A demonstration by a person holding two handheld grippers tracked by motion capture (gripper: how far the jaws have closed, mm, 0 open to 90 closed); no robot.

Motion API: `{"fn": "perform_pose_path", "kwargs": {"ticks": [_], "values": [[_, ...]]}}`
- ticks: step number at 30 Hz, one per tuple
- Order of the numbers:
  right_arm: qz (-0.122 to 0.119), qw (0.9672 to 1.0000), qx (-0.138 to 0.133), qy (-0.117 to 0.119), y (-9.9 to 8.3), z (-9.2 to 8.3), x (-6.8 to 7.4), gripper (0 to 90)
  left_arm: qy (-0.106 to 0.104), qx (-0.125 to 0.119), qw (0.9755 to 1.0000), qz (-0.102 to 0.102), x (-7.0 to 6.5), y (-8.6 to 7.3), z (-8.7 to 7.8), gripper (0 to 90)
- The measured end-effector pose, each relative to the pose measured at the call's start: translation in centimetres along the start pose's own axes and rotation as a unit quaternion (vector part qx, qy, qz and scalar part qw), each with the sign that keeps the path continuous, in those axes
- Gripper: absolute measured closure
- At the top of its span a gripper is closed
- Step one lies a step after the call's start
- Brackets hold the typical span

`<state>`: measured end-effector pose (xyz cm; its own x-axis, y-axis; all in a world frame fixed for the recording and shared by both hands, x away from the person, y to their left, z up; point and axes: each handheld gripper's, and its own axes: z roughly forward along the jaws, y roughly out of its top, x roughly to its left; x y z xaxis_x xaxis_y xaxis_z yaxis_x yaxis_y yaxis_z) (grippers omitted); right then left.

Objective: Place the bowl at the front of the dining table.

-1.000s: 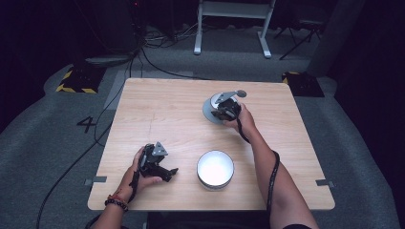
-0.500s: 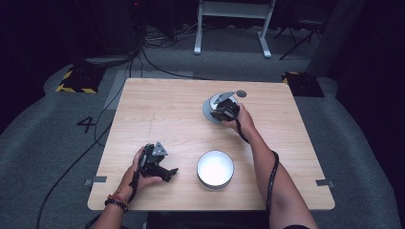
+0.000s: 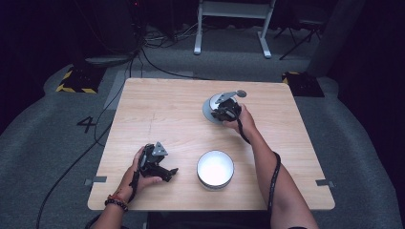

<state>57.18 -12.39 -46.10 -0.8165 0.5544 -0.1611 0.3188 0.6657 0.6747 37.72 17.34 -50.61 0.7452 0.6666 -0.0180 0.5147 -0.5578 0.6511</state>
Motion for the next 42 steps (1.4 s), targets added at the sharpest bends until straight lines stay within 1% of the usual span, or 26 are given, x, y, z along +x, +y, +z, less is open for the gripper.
{"fn": "perform_pose_path", "kwargs": {"ticks": [1, 2, 3, 6, 7, 12, 13, 14, 15, 17, 18, 20, 21, 23, 25, 26, 28, 31, 32, 33, 35, 36, 37, 39, 42], "values": [[0.001, 1.0, 0.0, 0.002, 0.0, -0.1, 0.0, 75.8, 0.0, 0.0, 1.0, 0.0, 0.0, 0.0, 0.0, 0.4], [0.007, 1.0, -0.004, 0.003, 0.0, -0.2, 0.0, 75.4, 0.0, 0.0, 1.0, -0.001, 0.0, 0.0, 0.0, 0.4], [-0.001, 1.0, -0.001, 0.0, 0.0, -0.3, 0.0, 75.4, 0.0, 0.001, 1.0, 0.0, 0.0, 0.0, 0.0, 0.4], [0.0, 1.0, -0.002, -0.001, 0.0, -0.4, 0.0, 74.4, 0.0, 0.001, 1.0, 0.0, 0.0, 0.0, 0.0, 0.4], [0.001, 1.0, -0.006, 0.006, 0.0, -0.5, -0.1, 73.2, 0.0, 0.001, 1.0, 0.0, 0.0, 0.0, 0.0, 0.5], [-0.003, 1.0, -0.005, 0.005, -0.1, -0.7, -0.2, 70.6, 0.001, 0.0, 1.0, -0.001, 0.0, 0.0, 0.0, 0.4], [0.001, 1.0, -0.006, 0.001, -0.2, -0.8, -0.2, 68.9, 0.001, 0.0, 1.0, -0.001, 0.0, 0.0, 0.0, 0.4], [0.001, 1.0, -0.002, 0.002, -0.2, -0.9, -0.3, 67.8, 0.0, 0.0, 1.0, 0.0, 0.0, 0.0, 0.0, 0.4], [0.007, 1.0, -0.005, 0.004, -0.3, -0.9, -0.3, 66.2, 0.0, 0.0, 1.0, -0.001, 0.0, 0.0, 0.0, 0.4], [0.005, 1.0, -0.004, -0.002, -0.3, -1.0, -0.4, 63.7, 0.002, 0.0, 1.0, 0.0, 0.0, 0.0, 0.0, 0.5], [0.008, 0.9999, -0.009, 0.005, -0.4, -1.1, -0.5, 62.2, 0.0, -0.001, 1.0, -0.002, 0.0, 0.0, 0.0, 0.4], [0.012, 0.9999, -0.011, -0.001, -0.5, -1.2, -0.6, 59.9, 0.001, -0.001, 1.0, -0.003, 0.0, 0.0, 0.0, 0.4], [0.014, 0.9998, -0.011, 0.001, -0.5, -1.3, -0.6, 58.6, 0.0, -0.001, 1.0, -0.002, 0.0, 0.0, 0.0, 0.4], [0.017, 0.9998, -0.012, -0.001, -0.6, -1.4, -0.6, 53.7, 0.0, -0.001, 1.0, -0.003, 0.0, 0.0, 0.0, 0.4], [0.016, 0.9998, -0.01, -0.003, -0.5, -1.5, -0.7, 52.2, -0.002, 0.0, 1.0, -0.002, 0.0, 0.0, 0.0, 0.4], [0.023, 0.9996, -0.016, 0.002, -0.6, -1.5, -0.6, 50.2, 0.001, 0.0, 1.0, 0.0, 0.0, 0.0, 0.0, 0.4], [0.024, 0.9996, -0.015, 0.003, -0.6, -1.6, -0.7, 47.1, 0.0, 0.0, 1.0, -0.002, 0.0, 0.0, 0.0, 0.5], [0.027, 0.9995, -0.019, 0.002, -0.6, -2.0, -0.6, 37.1, 0.0, 0.0, 1.0, -0.001, 0.0, 0.0, 0.0, 0.4], [0.027, 0.9995, -0.019, 0.002, -0.6, -2.0, -0.6, 37.1, 0.0, 0.001, 1.0, -0.001, 0.0, 0.0, 0.0, 0.4], [0.027, 0.9994, -0.023, 0.004, -0.6, -1.9, -0.6, 34.0, 0.002, 0.001, 1.0, 0.001, 0.0, 0.0, 0.0, 0.4], [0.022, 0.9995, -0.021, -0.001, -0.6, -2.0, -0.5, 28.2, 0.0, 0.0, 1.0, 0.0, 0.0, 0.0, 0.0, 0.4], [0.023, 0.9995, -0.022, 0.0, -0.6, -2.0, -0.4, 26.1, 0.0, 0.0, 1.0, 0.0, 0.0, 0.0, 0.0, 0.4], [0.025, 0.9995, -0.021, -0.003, -0.6, -2.1, -0.3, 22.4, 0.0, 0.0, 1.0, 0.0, 0.0, 0.0, 0.0, 0.4], [0.024, 0.9995, -0.021, -0.005, -0.7, -2.2, -0.3, 21.3, 0.0, 0.0, 1.0, -0.001, 0.0, 0.0, 0.0, 0.4], [0.02, 0.9996, -0.021, -0.003, -0.7, -2.4, -0.1, 20.7, 0.0, 0.0, 1.0, -0.001, 0.0, 0.0, 0.0, 0.4]]}}
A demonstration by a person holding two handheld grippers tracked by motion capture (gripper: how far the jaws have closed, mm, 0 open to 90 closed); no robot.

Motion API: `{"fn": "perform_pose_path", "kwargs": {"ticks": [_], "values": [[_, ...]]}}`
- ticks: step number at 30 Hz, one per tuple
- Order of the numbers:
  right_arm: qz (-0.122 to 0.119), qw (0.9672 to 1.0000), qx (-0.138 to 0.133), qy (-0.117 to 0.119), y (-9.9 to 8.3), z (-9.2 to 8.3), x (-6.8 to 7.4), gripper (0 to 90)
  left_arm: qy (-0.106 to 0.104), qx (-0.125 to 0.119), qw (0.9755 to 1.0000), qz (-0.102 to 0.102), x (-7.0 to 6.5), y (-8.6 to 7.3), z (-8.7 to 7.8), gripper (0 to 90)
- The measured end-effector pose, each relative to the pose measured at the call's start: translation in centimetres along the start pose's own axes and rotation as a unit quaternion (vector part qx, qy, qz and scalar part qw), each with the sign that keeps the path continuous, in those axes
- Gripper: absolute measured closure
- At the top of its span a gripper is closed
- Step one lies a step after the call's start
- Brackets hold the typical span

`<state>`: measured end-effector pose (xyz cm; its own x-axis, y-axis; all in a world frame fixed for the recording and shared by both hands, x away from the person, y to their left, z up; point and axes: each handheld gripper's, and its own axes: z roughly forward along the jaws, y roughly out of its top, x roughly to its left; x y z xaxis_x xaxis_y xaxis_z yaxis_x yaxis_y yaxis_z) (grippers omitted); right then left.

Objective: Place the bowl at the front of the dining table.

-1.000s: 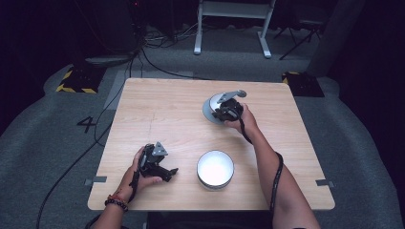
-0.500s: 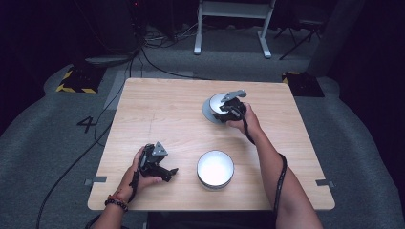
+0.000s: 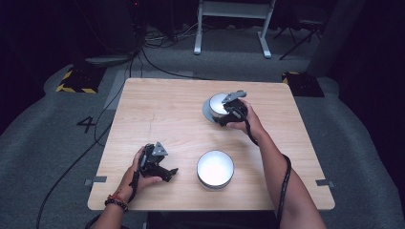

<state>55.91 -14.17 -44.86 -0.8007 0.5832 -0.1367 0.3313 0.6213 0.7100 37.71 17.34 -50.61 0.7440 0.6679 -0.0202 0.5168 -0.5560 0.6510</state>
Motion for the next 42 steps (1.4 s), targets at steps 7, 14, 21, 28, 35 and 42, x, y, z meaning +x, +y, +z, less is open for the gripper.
{"fn": "perform_pose_path", "kwargs": {"ticks": [7, 14, 21, 28, 35, 42], "values": [[-0.016, 0.9998, 0.005, 0.003, -0.3, -0.6, 0.3, 18.9, 0.001, 0.0, 1.0, 0.001, 0.0, 0.0, 0.0, 0.4], [-0.028, 0.9995, 0.014, -0.003, -0.6, -1.5, 0.5, 19.0, 0.003, -0.002, 1.0, 0.004, 0.0, 0.0, 0.0, 0.5], [-0.028, 0.9995, 0.014, -0.003, -0.7, -2.3, 0.7, 19.2, 0.003, -0.002, 1.0, 0.002, 0.0, 0.0, 0.0, 0.4], [-0.032, 0.9992, 0.021, -0.005, -1.1, -2.9, 1.0, 19.4, -0.001, -0.001, 1.0, 0.0, 0.0, 0.0, 0.0, 0.4], [-0.035, 0.9992, 0.016, -0.01, -1.5, -3.6, 0.9, 19.4, -0.002, 0.0, 1.0, -0.002, 0.0, 0.0, 0.0, 0.4], [-0.041, 0.9991, 0.005, -0.01, -2.0, -5.1, 1.0, 19.4, -0.002, 0.0, 1.0, 0.0, 0.0, 0.0, 0.0, 0.4]]}}
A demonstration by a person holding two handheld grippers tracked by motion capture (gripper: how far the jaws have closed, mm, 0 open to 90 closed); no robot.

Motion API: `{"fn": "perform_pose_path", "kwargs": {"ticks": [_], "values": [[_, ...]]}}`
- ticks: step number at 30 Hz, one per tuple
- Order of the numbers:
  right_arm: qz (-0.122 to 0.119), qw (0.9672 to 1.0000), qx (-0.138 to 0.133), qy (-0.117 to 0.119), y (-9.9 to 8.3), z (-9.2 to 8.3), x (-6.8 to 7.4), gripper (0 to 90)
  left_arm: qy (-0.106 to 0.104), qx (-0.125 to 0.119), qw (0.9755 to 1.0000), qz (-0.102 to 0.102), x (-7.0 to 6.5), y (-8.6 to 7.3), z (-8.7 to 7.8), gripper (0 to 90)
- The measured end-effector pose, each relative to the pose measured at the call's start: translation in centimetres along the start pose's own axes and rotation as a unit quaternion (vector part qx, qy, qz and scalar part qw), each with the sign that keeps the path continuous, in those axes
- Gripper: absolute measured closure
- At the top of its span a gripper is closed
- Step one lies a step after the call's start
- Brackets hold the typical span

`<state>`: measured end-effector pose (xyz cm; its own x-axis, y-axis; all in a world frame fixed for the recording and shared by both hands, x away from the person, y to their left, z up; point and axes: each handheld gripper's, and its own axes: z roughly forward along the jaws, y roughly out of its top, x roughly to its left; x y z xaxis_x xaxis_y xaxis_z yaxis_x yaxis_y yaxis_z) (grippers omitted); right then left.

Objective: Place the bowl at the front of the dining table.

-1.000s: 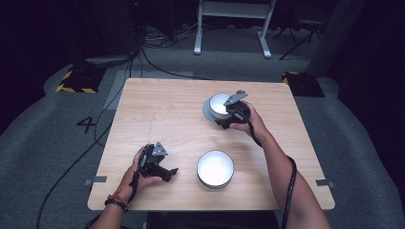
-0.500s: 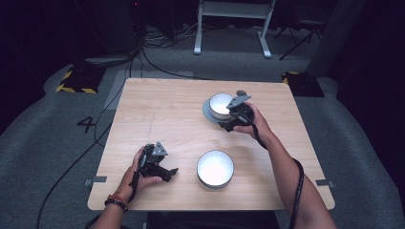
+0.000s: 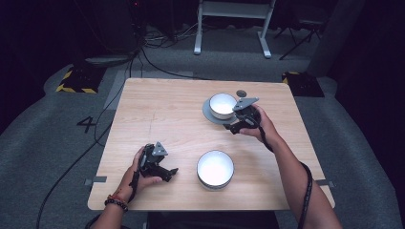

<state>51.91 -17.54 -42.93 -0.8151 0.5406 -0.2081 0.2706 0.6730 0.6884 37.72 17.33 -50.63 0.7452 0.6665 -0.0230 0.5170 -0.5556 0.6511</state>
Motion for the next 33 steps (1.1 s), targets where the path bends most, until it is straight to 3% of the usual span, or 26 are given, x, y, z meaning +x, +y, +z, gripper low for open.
{"fn": "perform_pose_path", "kwargs": {"ticks": [14, 33], "values": [[-0.018, 0.9998, 0.001, -0.005, -0.9, -1.8, 0.4, 19.4, 0.0, 0.0, 1.0, 0.0, 0.0, 0.0, 0.0, 0.4], [-0.031, 0.9995, 0.006, -0.002, -1.7, -3.3, 2.0, 19.4, 0.0, 0.0, 1.0, 0.0, 0.0, 0.0, 0.0, 0.4]]}}
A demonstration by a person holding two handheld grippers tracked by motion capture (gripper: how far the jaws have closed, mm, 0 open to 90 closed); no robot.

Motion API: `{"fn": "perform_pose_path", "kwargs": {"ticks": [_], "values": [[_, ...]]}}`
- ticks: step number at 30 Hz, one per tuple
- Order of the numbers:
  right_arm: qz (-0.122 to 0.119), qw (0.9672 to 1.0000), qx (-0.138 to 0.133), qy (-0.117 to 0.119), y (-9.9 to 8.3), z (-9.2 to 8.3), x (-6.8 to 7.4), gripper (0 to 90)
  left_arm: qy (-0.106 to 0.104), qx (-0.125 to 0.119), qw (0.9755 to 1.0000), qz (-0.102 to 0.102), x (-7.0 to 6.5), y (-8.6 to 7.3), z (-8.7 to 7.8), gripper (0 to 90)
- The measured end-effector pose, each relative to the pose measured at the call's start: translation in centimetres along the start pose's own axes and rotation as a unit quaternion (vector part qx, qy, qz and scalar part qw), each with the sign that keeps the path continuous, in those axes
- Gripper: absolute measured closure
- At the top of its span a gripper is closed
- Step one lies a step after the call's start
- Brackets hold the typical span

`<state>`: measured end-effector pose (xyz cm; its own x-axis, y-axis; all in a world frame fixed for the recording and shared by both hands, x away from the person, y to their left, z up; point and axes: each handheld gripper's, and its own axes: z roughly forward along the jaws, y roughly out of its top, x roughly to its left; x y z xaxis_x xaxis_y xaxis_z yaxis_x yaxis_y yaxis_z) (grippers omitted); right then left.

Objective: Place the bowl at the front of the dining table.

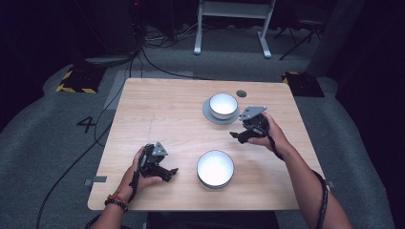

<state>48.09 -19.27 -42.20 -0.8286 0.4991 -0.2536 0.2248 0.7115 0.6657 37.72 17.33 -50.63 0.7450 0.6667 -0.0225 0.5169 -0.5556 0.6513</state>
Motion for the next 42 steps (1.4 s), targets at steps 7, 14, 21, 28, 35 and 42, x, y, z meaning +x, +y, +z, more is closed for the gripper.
{"fn": "perform_pose_path", "kwargs": {"ticks": [7, 14, 21, 28, 35, 42], "values": [[-0.004, 1.0, 0.002, -0.002, -0.5, -0.4, 0.5, 19.6, 0.0, -0.001, 1.0, -0.001, 0.0, 0.0, 0.0, 0.5], [-0.007, 1.0, 0.006, 0.001, -1.3, -1.0, 1.0, 19.6, 0.0, 0.0, 1.0, 0.0, 0.0, 0.0, 0.0, 0.4], [-0.013, 0.9999, 0.005, -0.002, -1.9, -1.8, 1.3, 19.5, -0.001, -0.001, 1.0, -0.001, 0.0, 0.0, 0.0, 0.4], [-0.013, 0.9999, 0.006, 0.001, -2.7, -2.7, 1.8, 19.5, 0.0, 0.0, 1.0, 0.0, 0.0, 0.0, 0.0, 0.4], [-0.007, 1.0, 0.005, -0.002, -3.5, -3.4, 2.1, 19.5, 0.0, -0.001, 1.0, -0.001, 0.0, 0.0, 0.0, 0.4], [-0.012, 0.9998, 0.013, -0.003, -4.5, -3.8, 2.7, 19.4, -0.001, -0.001, 1.0, -0.001, 0.0, 0.0, 0.0, 0.4]]}}
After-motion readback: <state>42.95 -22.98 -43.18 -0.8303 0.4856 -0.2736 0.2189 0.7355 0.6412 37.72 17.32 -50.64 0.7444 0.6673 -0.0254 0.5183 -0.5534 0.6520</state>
